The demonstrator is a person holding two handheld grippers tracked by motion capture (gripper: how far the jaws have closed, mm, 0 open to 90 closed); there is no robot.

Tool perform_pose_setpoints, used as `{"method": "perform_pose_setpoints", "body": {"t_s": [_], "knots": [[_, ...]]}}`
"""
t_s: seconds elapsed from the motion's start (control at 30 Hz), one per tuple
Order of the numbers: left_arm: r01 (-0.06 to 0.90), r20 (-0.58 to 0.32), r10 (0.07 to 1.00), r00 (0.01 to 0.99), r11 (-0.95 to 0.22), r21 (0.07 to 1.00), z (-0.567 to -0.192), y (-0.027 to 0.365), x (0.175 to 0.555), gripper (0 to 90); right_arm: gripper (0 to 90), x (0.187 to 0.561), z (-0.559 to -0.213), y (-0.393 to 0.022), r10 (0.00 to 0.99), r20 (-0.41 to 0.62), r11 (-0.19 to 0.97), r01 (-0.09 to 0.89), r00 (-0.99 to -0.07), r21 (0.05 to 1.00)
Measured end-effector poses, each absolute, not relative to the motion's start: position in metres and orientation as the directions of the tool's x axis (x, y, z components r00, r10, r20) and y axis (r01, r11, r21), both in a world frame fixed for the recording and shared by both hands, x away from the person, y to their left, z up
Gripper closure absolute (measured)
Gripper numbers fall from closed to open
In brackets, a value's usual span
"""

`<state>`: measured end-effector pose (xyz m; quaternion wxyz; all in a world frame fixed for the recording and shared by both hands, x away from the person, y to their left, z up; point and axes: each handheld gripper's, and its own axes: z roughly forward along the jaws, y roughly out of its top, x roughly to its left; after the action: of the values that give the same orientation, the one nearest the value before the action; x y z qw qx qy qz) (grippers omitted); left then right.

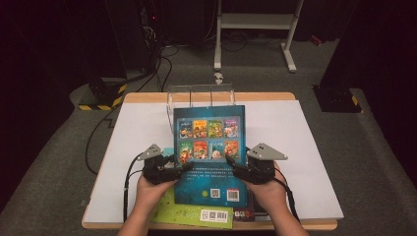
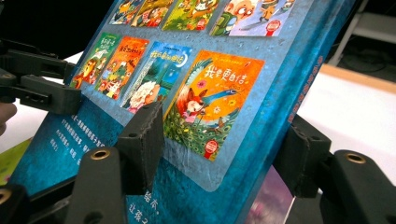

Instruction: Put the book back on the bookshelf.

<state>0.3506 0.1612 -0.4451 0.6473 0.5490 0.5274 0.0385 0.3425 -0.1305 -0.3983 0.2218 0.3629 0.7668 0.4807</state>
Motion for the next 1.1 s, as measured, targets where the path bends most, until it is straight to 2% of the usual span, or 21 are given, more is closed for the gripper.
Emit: {"method": "perform_pose_setpoints", "body": {"t_s": [0.27, 0.57, 1.1], "knots": [[0.461, -0.614, 0.638, 0.465, 0.417, 0.783, -0.442, 0.166, 0.351, 32.0, 40.6, 0.348, -0.395, -0.125, 0.786, 0.025, 0.233, 0.334, -0.618, 0.913], [0.397, -0.587, 0.651, 0.481, 0.435, 0.808, -0.438, 0.173, 0.342, 33.7, 45.3, 0.339, -0.384, -0.115, 0.79, -0.002, 0.224, 0.286, -0.613, 0.932], [0.264, -0.527, 0.687, 0.5, 0.459, 0.848, -0.421, 0.18, 0.329, 43.9, 50.2, 0.329, -0.363, -0.107, 0.792, -0.049, 0.203, 0.186, -0.609, 0.961]]}}
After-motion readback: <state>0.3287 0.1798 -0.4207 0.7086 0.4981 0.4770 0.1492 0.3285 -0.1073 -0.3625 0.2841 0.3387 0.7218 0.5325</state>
